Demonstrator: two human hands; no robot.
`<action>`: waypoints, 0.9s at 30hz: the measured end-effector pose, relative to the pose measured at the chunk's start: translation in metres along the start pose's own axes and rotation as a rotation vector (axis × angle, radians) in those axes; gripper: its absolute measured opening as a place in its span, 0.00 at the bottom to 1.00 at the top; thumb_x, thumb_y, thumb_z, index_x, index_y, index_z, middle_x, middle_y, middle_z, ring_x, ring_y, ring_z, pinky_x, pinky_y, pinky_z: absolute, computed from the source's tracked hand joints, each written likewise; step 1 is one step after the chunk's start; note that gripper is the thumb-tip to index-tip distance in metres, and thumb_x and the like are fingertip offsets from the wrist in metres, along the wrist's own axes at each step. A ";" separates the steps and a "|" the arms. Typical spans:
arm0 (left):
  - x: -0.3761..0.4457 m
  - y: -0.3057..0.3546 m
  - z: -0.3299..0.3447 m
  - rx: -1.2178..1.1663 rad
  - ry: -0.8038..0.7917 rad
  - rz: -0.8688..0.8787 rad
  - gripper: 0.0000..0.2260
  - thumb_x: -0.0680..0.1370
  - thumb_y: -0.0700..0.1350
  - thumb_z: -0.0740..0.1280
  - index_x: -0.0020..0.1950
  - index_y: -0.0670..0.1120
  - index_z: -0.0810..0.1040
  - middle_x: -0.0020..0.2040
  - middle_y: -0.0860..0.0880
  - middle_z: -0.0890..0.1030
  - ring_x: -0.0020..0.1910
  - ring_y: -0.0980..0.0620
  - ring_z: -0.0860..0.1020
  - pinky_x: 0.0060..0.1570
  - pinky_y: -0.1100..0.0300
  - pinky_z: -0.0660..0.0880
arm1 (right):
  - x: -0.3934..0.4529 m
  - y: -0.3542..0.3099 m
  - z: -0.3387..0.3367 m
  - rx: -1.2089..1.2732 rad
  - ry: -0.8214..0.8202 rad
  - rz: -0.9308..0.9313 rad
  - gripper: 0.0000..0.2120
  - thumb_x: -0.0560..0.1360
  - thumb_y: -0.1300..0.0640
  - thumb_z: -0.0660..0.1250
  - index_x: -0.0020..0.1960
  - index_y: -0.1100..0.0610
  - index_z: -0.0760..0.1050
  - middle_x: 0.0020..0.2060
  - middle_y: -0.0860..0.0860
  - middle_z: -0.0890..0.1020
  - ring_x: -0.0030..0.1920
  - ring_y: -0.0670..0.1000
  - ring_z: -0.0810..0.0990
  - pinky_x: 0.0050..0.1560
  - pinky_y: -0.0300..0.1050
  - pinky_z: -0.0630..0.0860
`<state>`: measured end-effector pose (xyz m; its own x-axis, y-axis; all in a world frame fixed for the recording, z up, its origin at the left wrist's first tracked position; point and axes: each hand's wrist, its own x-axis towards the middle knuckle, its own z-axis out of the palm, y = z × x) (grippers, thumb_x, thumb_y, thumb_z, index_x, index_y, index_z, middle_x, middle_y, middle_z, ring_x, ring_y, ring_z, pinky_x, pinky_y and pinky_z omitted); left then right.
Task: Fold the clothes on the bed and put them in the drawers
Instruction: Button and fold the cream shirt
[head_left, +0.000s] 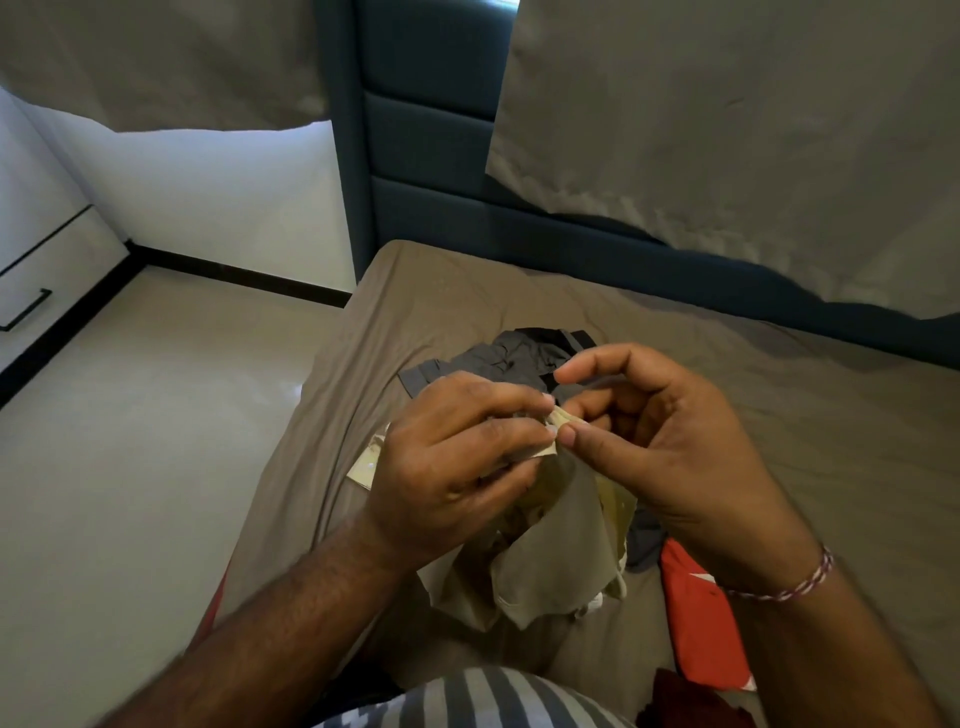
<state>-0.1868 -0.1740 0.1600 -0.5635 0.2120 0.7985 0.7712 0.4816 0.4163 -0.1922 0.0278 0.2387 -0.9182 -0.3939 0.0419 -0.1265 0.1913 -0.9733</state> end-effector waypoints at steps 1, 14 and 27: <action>0.001 -0.001 0.001 -0.011 -0.013 -0.003 0.05 0.76 0.38 0.76 0.49 0.37 0.87 0.55 0.41 0.85 0.52 0.46 0.84 0.47 0.48 0.79 | 0.000 0.001 -0.001 -0.031 0.000 -0.014 0.16 0.75 0.62 0.74 0.61 0.50 0.78 0.44 0.54 0.85 0.44 0.53 0.85 0.46 0.45 0.83; -0.001 -0.004 0.010 -0.200 -0.164 -0.389 0.03 0.73 0.42 0.76 0.44 0.45 0.85 0.45 0.53 0.84 0.48 0.55 0.81 0.46 0.53 0.80 | 0.005 0.022 0.000 -0.518 0.050 -0.119 0.19 0.74 0.54 0.74 0.61 0.41 0.75 0.43 0.42 0.82 0.47 0.45 0.84 0.47 0.37 0.81; -0.007 0.009 0.017 -0.233 0.033 -0.526 0.04 0.75 0.39 0.76 0.48 0.44 0.84 0.47 0.52 0.82 0.47 0.50 0.82 0.43 0.56 0.82 | -0.001 0.027 0.008 -0.483 0.075 -0.026 0.10 0.77 0.49 0.68 0.57 0.45 0.84 0.47 0.42 0.85 0.51 0.43 0.83 0.50 0.43 0.81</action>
<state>-0.1813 -0.1563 0.1508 -0.8823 -0.0339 0.4695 0.4365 0.3145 0.8430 -0.1912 0.0262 0.2110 -0.9346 -0.3416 0.0987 -0.2934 0.5841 -0.7568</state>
